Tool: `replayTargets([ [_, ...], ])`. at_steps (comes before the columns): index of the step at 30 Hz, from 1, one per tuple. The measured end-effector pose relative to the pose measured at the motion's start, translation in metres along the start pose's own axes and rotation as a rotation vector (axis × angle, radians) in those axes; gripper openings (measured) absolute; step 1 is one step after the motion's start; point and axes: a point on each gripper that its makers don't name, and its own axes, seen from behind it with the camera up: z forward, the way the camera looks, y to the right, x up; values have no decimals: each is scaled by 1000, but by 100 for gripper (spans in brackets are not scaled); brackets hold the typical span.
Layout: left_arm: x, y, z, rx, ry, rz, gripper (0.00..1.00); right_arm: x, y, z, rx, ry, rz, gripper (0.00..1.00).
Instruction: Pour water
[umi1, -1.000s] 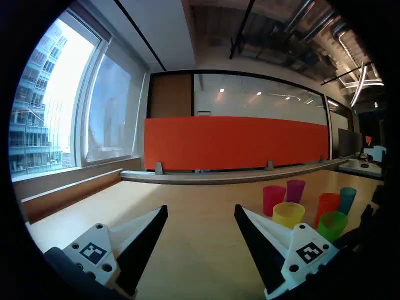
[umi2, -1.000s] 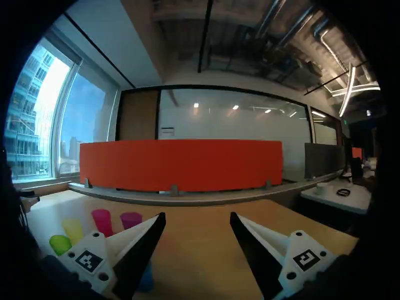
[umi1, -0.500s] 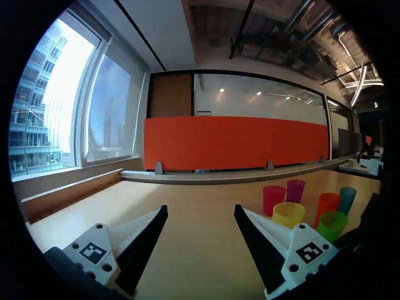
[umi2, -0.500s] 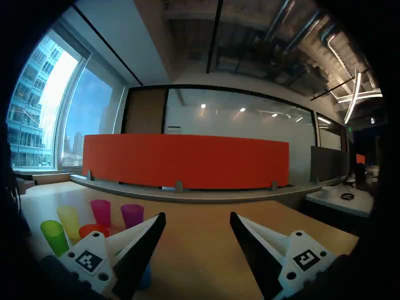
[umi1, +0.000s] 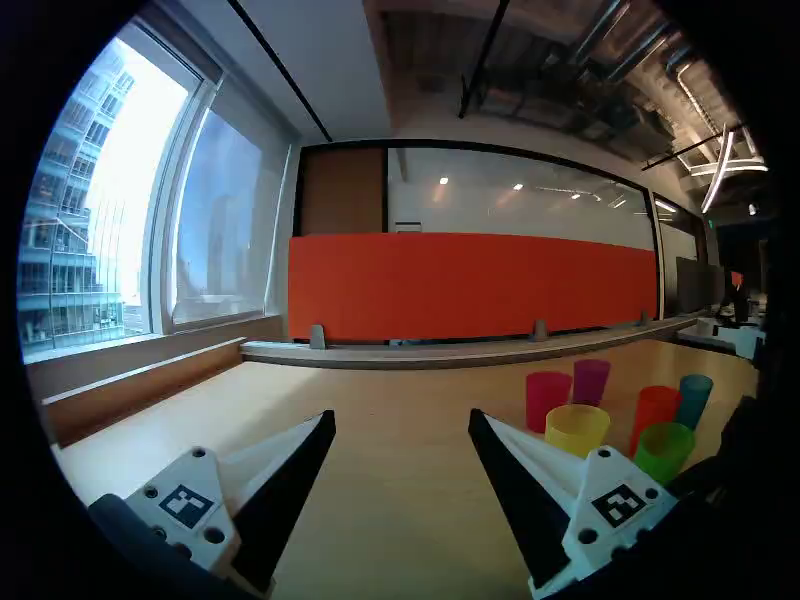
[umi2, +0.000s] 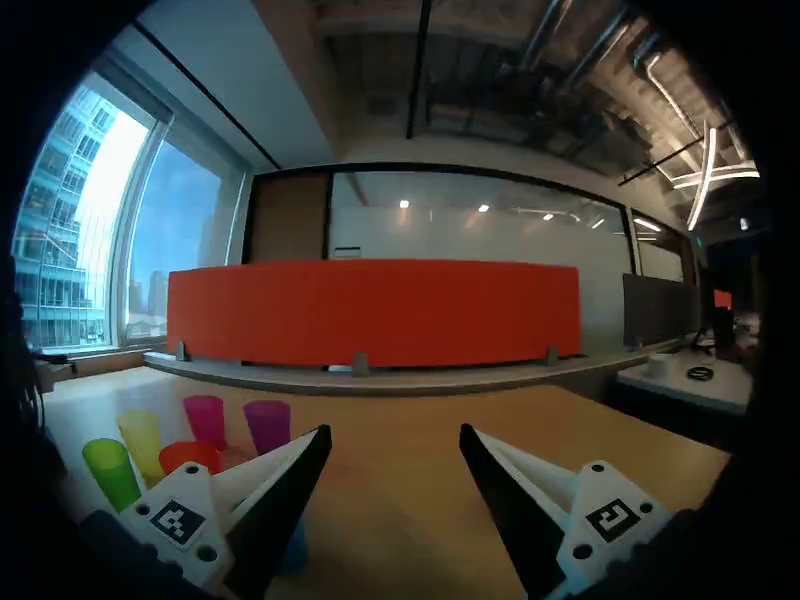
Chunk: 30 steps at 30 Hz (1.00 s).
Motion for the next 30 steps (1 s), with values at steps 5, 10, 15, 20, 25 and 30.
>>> replayTargets([
  [5, 0, 0, 0, 0, 0, 0, 99, -6, 3, 1, -7, -12, 0, 99],
  [10, 0, 0, 0, 0, 0, 0, 99, -9, 7, 2, -18, -23, -3, 99],
  [15, 0, 1, 0, 0, 0, 0, 99, -10, 7, 2, -18, -26, -4, 99],
  [20, 0, 1, 0, 0, 0, 0, 99, -10, 4, -1, -7, -26, -4, 99],
  [25, 0, 1, 0, 0, 0, 0, 99, -10, 4, 0, -7, -28, -2, 99],
  [30, 1, 1, 0, 0, 0, 0, 99, -11, 3, 0, -7, -29, -3, 99],
])
